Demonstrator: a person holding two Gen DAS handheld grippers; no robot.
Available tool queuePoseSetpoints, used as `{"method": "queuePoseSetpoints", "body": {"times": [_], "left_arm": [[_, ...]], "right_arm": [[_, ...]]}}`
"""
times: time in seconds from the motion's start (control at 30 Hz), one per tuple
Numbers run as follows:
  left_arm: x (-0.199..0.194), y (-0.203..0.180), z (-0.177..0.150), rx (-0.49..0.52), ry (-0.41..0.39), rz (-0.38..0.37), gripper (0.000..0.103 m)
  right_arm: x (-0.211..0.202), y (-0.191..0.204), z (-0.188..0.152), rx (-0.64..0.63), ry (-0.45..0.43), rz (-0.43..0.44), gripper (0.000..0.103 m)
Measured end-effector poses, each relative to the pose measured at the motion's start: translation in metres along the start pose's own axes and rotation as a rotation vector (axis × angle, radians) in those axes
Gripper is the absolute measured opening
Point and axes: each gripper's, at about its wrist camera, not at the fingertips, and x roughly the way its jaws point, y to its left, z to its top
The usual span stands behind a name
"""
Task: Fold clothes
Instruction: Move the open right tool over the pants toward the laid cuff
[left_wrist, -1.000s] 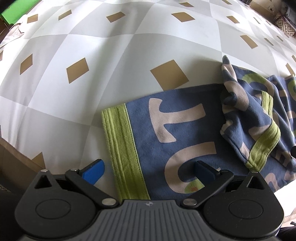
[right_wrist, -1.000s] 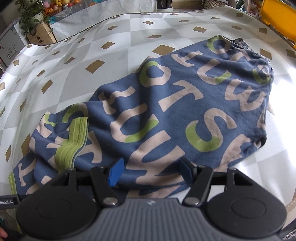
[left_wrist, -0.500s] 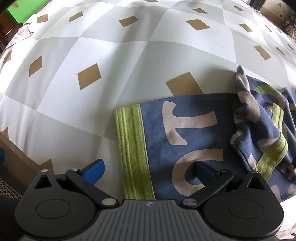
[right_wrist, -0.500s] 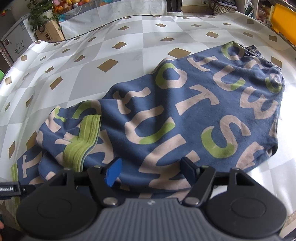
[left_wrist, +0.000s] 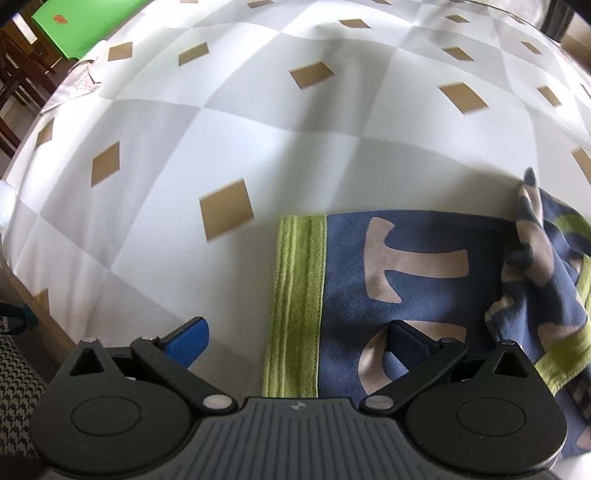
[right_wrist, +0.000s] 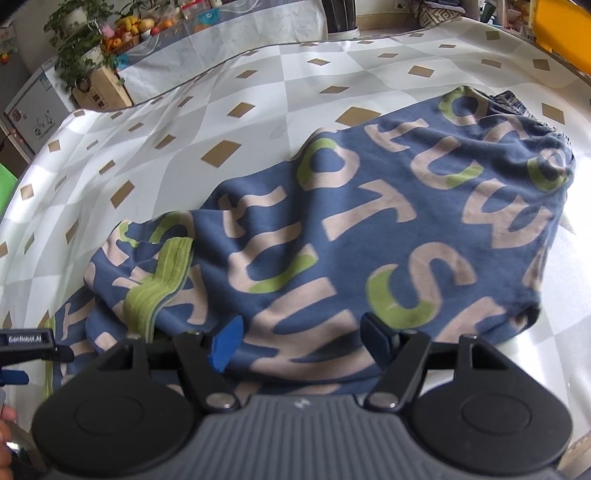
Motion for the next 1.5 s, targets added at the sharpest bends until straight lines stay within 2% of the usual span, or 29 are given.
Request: {"method": "queuePoseSetpoints", "body": {"times": [0.17, 0.3, 0.4, 0.6, 0.73, 0.9, 1.2, 1.33, 1.4, 1.5], "left_arm": [[0.008, 0.012, 0.02, -0.052, -0.011, 0.056, 0.103], [0.01, 0.033, 0.016, -0.189, 0.05, -0.011, 0.103], [0.006, 0.04, 0.002, -0.219, 0.057, -0.02, 0.103], [-0.016, 0.021, -0.025, -0.089, 0.01, -0.036, 0.103], [-0.018, 0.004, -0.04, 0.025, 0.014, -0.04, 0.103], [-0.02, 0.004, -0.051, 0.045, 0.0, -0.042, 0.103], [-0.021, 0.007, -0.058, 0.05, 0.008, -0.058, 0.103], [-0.025, 0.001, -0.062, 0.098, -0.016, -0.041, 0.103], [-0.028, -0.003, -0.064, 0.126, -0.029, -0.041, 0.103], [-0.036, -0.006, -0.065, 0.146, -0.064, -0.056, 0.103]], "right_arm": [[-0.004, -0.012, 0.003, 0.006, -0.019, -0.031, 0.069], [-0.008, -0.027, 0.006, 0.025, -0.058, -0.09, 0.069], [-0.007, -0.041, 0.007, 0.079, -0.068, -0.127, 0.069], [-0.002, -0.058, 0.005, 0.123, -0.057, -0.16, 0.069], [0.0, -0.049, 0.0, 0.041, -0.047, -0.197, 0.069], [0.003, -0.035, -0.007, -0.083, -0.025, -0.259, 0.07], [-0.002, -0.038, -0.009, -0.076, 0.012, -0.29, 0.073], [-0.005, -0.036, -0.008, -0.072, 0.035, -0.296, 0.073], [-0.009, -0.037, -0.007, -0.041, 0.031, -0.285, 0.072], [-0.02, -0.038, -0.007, -0.003, -0.011, -0.221, 0.07]]}}
